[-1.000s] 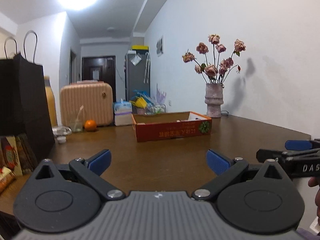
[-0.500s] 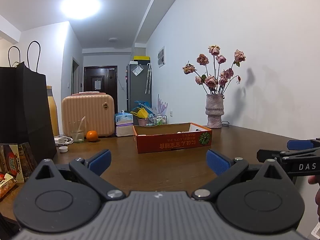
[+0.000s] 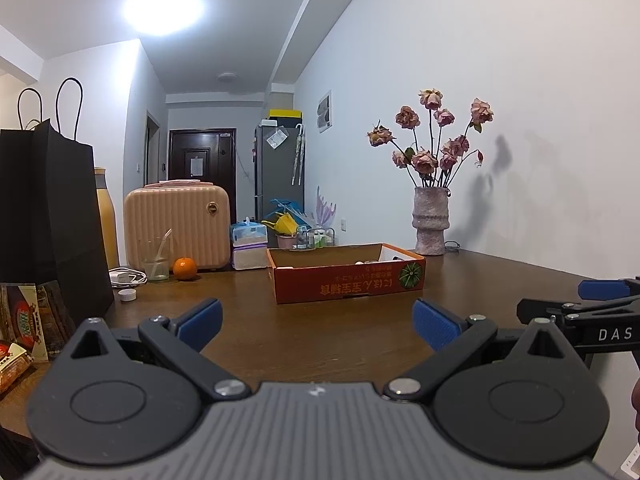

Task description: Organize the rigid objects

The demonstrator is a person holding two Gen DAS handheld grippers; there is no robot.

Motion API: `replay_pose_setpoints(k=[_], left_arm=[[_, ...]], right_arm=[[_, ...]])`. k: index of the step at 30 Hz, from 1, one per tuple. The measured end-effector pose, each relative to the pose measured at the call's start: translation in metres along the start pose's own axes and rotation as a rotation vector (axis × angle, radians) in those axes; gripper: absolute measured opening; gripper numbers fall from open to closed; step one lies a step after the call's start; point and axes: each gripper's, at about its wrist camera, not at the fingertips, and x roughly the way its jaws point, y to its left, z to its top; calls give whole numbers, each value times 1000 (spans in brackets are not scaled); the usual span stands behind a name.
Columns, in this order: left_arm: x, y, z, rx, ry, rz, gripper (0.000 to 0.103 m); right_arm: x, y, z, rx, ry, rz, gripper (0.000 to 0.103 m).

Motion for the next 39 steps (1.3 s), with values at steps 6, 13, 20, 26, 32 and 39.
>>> replay_pose_setpoints(k=[6, 13, 20, 26, 32, 39], left_arm=[[0, 0, 0, 4, 0, -7, 103], [0, 1, 0, 4, 2, -15, 103], [1, 0, 0, 9, 4, -20, 103], [1, 0, 0, 10, 1, -17, 103], [0, -1, 0, 10, 2, -20, 103], [0, 0, 1, 10, 3, -22, 103]], right_arm=[[-1, 1, 0, 1, 3, 4, 103], [-2, 1, -1, 11, 5, 2, 103], [-2, 1, -2, 11, 4, 4, 103], [-4, 1, -2, 11, 1, 2, 103], [0, 0, -3, 13, 15, -1, 103], [0, 0, -2, 14, 9, -8, 103]])
